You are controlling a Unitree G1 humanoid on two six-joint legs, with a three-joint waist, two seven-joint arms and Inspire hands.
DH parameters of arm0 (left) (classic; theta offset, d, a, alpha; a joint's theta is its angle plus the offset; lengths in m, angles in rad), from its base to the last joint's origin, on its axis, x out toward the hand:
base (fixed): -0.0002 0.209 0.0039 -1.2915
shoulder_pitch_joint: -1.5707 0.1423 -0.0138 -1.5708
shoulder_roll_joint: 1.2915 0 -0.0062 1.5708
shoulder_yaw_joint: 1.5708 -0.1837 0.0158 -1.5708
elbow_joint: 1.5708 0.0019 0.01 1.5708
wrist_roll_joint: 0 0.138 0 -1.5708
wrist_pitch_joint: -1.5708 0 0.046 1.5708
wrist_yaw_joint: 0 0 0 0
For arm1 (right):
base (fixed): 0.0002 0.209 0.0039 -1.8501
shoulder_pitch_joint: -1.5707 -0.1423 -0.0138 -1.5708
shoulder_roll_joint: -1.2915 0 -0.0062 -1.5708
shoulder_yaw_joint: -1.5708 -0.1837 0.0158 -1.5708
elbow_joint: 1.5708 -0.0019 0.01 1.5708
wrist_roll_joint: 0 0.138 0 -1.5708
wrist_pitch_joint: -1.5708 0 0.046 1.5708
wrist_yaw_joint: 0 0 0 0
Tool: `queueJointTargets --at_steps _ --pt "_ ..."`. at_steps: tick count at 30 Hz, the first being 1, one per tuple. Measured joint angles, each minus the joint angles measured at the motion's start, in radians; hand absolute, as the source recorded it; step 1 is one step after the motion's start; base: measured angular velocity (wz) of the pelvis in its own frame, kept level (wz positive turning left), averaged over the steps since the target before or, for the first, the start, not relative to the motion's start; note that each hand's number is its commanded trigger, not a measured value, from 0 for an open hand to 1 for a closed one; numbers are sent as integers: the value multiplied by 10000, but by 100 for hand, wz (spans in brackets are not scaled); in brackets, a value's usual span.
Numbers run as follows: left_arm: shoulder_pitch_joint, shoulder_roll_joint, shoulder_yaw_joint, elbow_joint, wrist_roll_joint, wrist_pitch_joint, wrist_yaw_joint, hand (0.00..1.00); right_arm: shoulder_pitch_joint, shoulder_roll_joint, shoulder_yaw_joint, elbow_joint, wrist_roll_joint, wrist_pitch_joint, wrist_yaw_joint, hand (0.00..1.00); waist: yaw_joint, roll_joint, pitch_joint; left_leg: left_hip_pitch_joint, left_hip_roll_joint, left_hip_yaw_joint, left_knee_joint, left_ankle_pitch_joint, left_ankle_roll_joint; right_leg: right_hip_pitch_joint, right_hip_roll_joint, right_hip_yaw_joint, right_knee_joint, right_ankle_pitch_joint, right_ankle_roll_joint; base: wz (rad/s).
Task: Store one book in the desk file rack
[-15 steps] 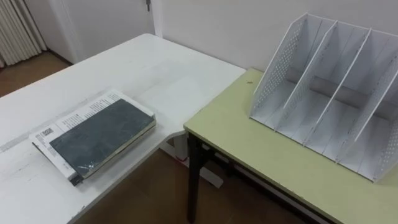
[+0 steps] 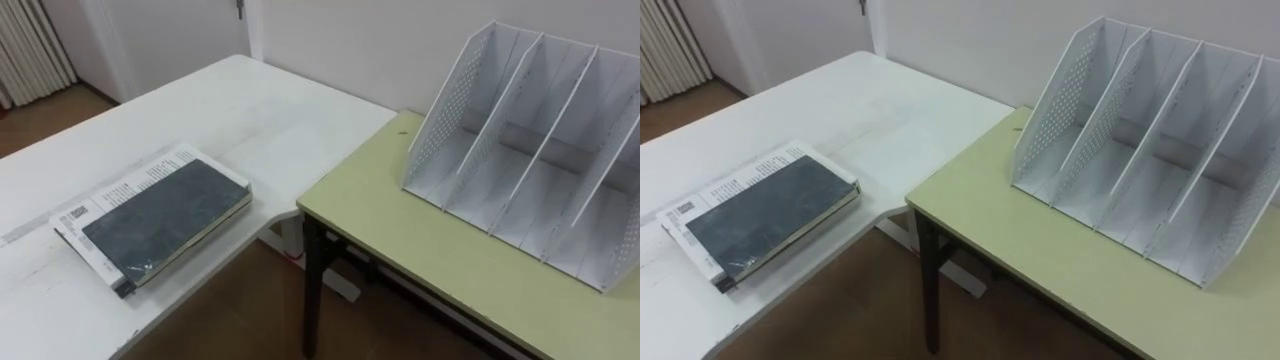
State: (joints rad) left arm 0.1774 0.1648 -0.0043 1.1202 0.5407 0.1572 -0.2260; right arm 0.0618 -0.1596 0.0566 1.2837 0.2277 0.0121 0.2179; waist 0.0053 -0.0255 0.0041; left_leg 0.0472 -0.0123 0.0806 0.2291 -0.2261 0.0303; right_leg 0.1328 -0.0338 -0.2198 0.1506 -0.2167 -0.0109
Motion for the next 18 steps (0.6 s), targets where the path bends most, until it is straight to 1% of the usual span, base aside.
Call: queueJointTargets --at_steps 5,10,13,14,16,17,18 --pt "-15 -11 9 -3 21 -148 185 0 63 6 -1 -27 -10 -39 -76 0 -1 3 -2 -7 -1 13 1 0 0 -11 2 23 2 0 0 0" --pt "-122 -39 -15 -39 247 -188 353 0 22 11 -2 -1 -53 -165 -113 0 -45 25 -5 -23 -2 -21 15 0 0 -70 4 46 -1 2 0 0" --pt "-117 -88 -44 -741 873 -190 404 0 37 13 0 -5 -57 -329 -56 0 -64 18 6 -42 2 -16 32 0 0 -113 7 51 -1 2 0 0" --pt "-174 -101 -113 -1012 991 -232 438 0 10 12 2 -5 -84 -374 -38 0 -104 21 6 -39 1 -14 25 0 0 -113 5 56 4 2 0 0" --pt "-325 -147 -135 -1281 993 -429 595 0 -23 17 12 -7 -206 -456 -26 0 -198 23 5 -23 -6 -18 -12 1 2 -106 3 56 8 2 1 0" --pt "-339 -98 -436 -1420 1017 -509 801 0 -76 37 54 -6 -208 -473 -39 0 -321 17 2 -35 -10 -19 -27 2 3 -91 2 59 18 3 2 0" --pt "-346 -73 -637 -1565 1095 -557 925 0 -77 45 109 3 -188 -574 -53 0 -433 -14 -13 -35 -13 -21 -33 3 4 -72 6 69 17 6 5 0"
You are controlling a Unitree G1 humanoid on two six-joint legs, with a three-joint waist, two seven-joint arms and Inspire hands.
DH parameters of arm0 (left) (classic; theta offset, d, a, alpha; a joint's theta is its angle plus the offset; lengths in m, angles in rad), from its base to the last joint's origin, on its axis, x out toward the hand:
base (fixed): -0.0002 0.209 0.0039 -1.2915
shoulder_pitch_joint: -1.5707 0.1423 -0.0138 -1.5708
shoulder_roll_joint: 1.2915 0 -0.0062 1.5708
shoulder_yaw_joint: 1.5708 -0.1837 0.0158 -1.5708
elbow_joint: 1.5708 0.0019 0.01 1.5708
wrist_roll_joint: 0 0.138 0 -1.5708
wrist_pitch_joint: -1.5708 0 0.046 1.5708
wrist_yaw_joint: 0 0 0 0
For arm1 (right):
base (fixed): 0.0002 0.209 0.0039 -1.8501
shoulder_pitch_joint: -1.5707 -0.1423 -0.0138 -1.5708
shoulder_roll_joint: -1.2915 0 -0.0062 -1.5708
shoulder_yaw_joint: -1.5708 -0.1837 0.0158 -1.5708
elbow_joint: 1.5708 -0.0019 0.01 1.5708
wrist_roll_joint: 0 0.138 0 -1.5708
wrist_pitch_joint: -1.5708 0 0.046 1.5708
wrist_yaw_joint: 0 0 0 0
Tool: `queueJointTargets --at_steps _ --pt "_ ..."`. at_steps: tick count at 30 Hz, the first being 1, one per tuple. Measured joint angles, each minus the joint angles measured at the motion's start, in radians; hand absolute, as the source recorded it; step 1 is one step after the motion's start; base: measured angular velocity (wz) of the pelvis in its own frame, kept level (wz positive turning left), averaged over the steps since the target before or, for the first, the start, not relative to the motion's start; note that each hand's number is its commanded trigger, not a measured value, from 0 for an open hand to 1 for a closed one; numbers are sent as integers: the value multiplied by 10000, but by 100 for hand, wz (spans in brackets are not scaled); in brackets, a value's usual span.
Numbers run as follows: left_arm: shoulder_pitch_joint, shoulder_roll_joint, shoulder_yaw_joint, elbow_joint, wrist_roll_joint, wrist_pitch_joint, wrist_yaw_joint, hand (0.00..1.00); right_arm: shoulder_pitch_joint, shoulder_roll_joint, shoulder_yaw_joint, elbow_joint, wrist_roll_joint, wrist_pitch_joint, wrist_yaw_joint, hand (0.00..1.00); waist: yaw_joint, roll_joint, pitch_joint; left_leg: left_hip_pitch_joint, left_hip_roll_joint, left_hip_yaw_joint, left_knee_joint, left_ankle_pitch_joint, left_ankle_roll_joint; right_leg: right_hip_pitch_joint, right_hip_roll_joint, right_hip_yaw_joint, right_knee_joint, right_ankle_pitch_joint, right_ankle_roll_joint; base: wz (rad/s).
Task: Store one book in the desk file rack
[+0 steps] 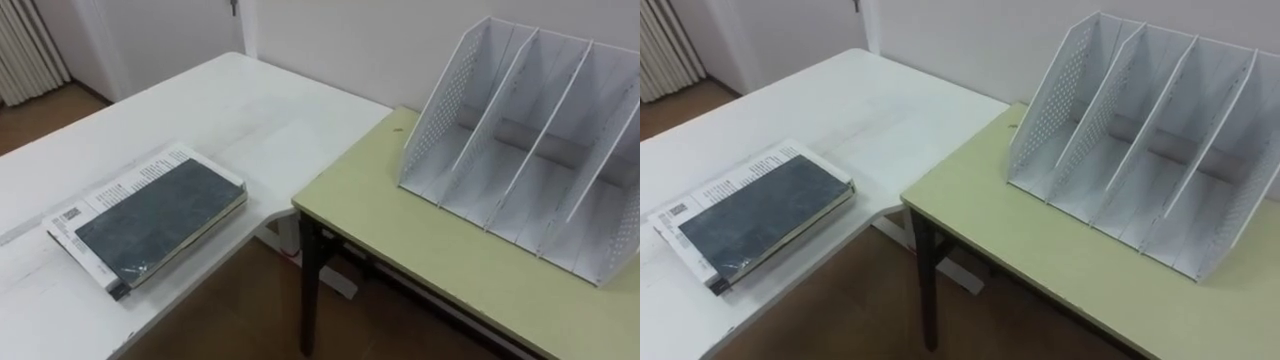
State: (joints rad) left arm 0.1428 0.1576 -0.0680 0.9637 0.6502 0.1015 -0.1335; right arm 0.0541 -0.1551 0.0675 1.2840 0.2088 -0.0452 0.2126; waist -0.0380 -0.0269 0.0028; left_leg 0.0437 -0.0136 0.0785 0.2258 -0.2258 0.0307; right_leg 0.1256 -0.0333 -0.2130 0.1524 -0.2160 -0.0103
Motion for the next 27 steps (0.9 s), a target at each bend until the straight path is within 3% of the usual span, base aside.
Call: queueJointTargets --at_steps 7,10,12,15,20,22,27 --pt "-34 132 -1365 -2288 1561 -291 237 0 -288 2 293 13 -238 -281 55 0 -392 -41 74 -158 -25 -23 -38 24 26 -188 -4 65 6 17 11 0" --pt "-413 96 -2333 -3359 1950 -525 463 0 -345 0 397 -56 -402 -302 89 0 -494 -40 94 -140 -40 2 -63 40 41 -185 -13 102 51 30 28 0" --pt "-672 -7 -3036 -3848 2124 -884 632 0 -365 3 584 -198 -414 -305 83 0 -578 -39 88 -122 -40 40 -165 40 41 -191 5 165 62 34 30 -5" --pt "-794 -195 -3425 -3926 2158 -1087 645 0 -355 4 652 -367 -577 -305 74 0 -698 -41 73 -17 -26 106 -243 43 38 -187 13 180 59 38 25 -7" --pt "-720 -165 -3511 -5069 2478 -1114 615 0 -353 3 633 -322 -493 -305 104 0 -703 -86 84 -84 -31 9 -216 42 37 -211 6 164 20 43 20 3" --pt "-676 28 -3489 -6036 2482 -1333 879 0 -351 0 655 -295 -397 -304 103 0 -660 -79 72 -82 -36 -6 -210 43 37 -203 8 172 24 44 22 3" --pt "-656 241 -3386 -6688 3072 -1768 1760 0 -385 0 571 -4 -372 -374 213 0 -673 -65 30 5 -48 -33 -207 42 38 -41 27 140 6 45 24 1"
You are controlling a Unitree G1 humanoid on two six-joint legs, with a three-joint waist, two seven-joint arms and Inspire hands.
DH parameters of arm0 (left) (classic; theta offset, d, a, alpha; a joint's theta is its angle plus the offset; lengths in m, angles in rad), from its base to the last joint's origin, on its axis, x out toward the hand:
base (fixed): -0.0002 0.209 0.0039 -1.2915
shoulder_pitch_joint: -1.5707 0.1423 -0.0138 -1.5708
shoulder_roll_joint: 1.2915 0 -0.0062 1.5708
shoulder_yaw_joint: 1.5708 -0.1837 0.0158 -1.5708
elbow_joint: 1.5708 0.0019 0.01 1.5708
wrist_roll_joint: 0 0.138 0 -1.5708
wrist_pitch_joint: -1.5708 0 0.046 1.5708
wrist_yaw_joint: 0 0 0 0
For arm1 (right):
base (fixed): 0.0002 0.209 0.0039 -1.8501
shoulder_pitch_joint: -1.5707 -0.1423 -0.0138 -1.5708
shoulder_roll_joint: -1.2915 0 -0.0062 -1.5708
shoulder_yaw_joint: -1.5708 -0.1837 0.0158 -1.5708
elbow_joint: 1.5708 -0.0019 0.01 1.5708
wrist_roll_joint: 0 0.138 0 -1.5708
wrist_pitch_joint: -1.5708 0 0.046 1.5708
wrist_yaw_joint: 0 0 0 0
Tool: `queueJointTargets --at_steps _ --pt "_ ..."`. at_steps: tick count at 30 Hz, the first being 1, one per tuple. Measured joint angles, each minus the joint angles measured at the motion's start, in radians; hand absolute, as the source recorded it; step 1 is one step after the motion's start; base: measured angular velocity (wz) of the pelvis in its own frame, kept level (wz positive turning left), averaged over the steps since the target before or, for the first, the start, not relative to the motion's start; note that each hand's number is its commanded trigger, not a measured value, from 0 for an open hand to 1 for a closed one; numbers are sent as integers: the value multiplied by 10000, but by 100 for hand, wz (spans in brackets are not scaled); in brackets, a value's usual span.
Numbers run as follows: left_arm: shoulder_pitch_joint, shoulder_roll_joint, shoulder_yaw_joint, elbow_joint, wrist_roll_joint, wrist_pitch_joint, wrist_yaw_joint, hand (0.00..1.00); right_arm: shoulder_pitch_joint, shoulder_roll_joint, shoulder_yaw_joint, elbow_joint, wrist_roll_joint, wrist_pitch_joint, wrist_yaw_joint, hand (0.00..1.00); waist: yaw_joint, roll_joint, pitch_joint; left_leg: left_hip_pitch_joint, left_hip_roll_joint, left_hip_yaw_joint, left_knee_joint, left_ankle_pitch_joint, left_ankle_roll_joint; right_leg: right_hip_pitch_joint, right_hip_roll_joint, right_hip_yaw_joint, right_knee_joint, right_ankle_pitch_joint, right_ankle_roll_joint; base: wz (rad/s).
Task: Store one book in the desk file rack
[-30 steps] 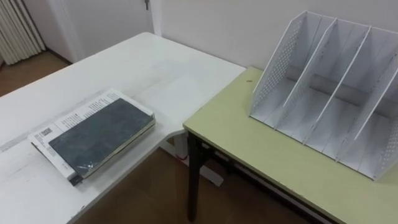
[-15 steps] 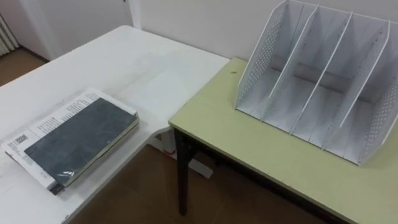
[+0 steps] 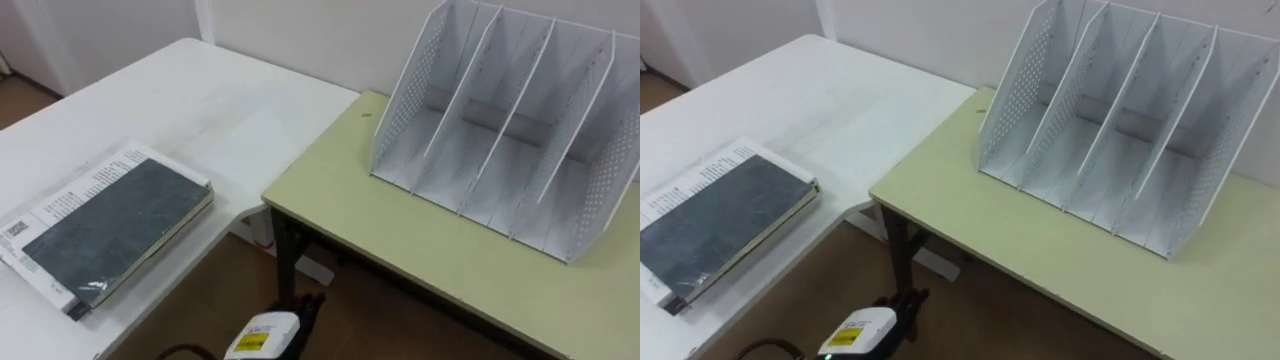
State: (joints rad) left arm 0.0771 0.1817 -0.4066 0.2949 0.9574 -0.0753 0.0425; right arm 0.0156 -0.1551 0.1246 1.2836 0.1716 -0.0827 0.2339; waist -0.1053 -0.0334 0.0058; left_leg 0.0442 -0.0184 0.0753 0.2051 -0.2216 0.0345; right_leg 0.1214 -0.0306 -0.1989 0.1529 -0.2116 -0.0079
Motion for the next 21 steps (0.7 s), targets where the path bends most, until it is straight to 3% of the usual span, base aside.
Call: queueJointTargets --at_steps 6,12,16,21 --pt "87 498 186 -1657 662 -63 861 0 15 0 -1 57 226 -21 -6 0 24 92 -85 -128 -11 -199 191 -1 0 -16 3 -119 0 25 -9 10" --pt "332 421 869 -2743 1056 -203 1749 0 175 -6 -100 180 558 -18 -14 0 190 147 -130 -123 -30 -321 295 6 9 61 -4 -240 -7 33 -17 5" --pt "363 473 1207 -2794 1405 -202 2273 0 232 -18 -298 314 555 -9 -8 0 322 175 -132 -134 -49 -464 327 6 9 99 -5 -360 -19 39 -25 12" --pt "567 547 1736 -2761 1429 -177 3191 0 258 -226 -258 362 651 119 39 0 680 378 -142 -145 -95 -536 300 29 27 89 -19 -416 -37 38 -23 3"
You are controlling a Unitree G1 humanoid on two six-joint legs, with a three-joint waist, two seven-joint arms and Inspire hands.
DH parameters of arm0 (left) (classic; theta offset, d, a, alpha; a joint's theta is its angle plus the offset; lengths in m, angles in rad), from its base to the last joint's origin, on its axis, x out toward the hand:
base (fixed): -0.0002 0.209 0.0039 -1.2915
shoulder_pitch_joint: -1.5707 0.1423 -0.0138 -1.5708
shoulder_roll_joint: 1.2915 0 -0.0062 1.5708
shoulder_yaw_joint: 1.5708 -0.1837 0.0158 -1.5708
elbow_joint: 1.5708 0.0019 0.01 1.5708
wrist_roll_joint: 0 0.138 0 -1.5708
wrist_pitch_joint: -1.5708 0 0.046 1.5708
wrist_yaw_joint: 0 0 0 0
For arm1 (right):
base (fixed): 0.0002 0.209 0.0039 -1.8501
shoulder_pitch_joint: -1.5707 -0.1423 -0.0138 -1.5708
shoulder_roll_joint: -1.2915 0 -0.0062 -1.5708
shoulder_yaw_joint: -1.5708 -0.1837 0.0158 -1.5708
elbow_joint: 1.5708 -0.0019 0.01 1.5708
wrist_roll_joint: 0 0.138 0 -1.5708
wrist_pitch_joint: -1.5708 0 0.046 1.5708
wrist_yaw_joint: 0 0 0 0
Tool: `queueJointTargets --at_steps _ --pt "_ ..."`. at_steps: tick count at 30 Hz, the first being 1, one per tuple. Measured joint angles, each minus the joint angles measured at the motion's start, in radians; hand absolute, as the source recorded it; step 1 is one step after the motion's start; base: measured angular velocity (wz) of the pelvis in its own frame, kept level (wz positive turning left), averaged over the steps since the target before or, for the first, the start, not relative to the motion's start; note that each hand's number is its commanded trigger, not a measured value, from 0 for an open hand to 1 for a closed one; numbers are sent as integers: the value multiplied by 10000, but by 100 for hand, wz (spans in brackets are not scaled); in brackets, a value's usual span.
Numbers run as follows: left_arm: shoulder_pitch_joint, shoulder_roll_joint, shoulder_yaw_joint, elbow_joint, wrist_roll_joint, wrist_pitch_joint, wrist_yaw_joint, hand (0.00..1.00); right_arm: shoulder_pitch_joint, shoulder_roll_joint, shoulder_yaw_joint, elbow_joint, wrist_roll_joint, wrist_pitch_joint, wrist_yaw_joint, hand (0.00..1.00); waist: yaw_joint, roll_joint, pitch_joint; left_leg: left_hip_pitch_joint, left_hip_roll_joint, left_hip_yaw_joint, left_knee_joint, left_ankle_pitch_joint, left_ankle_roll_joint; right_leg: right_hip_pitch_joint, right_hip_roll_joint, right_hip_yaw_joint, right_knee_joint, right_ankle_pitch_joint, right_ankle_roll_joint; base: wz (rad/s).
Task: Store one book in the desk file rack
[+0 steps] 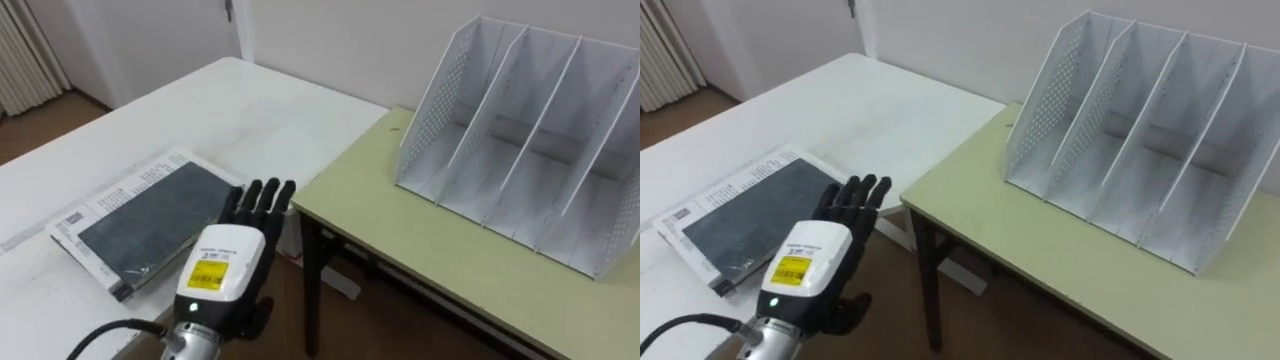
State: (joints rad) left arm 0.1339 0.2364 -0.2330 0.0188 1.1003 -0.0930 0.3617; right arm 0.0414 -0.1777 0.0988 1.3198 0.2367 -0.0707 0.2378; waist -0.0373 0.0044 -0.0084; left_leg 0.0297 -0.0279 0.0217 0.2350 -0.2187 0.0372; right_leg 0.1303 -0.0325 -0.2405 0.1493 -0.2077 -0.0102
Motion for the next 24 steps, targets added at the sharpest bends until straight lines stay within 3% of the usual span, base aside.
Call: queueJointTargets --at_steps 5,9,19,24 --pt "374 2 551 24 18 11 716 0 80 -155 182 44 -82 -9 -74 0 200 53 1 -1 -16 -21 -6 9 -11 17 1 -4 -47 -2 3 2" --pt "666 146 765 76 18 128 726 0 135 -184 189 25 -111 -18 -78 0 220 43 10 3 -16 -57 -6 9 -12 73 4 -44 -131 -1 2 2" --pt "712 204 1096 75 20 269 727 0 212 -227 96 -152 -98 73 -87 0 177 88 24 5 -14 -40 -35 8 -12 75 19 26 -125 2 4 0" --pt "577 237 1422 75 20 669 722 0 226 -238 -83 -147 -91 89 -83 0 148 157 37 12 -14 -7 -72 8 -11 101 5 62 -114 8 10 0"
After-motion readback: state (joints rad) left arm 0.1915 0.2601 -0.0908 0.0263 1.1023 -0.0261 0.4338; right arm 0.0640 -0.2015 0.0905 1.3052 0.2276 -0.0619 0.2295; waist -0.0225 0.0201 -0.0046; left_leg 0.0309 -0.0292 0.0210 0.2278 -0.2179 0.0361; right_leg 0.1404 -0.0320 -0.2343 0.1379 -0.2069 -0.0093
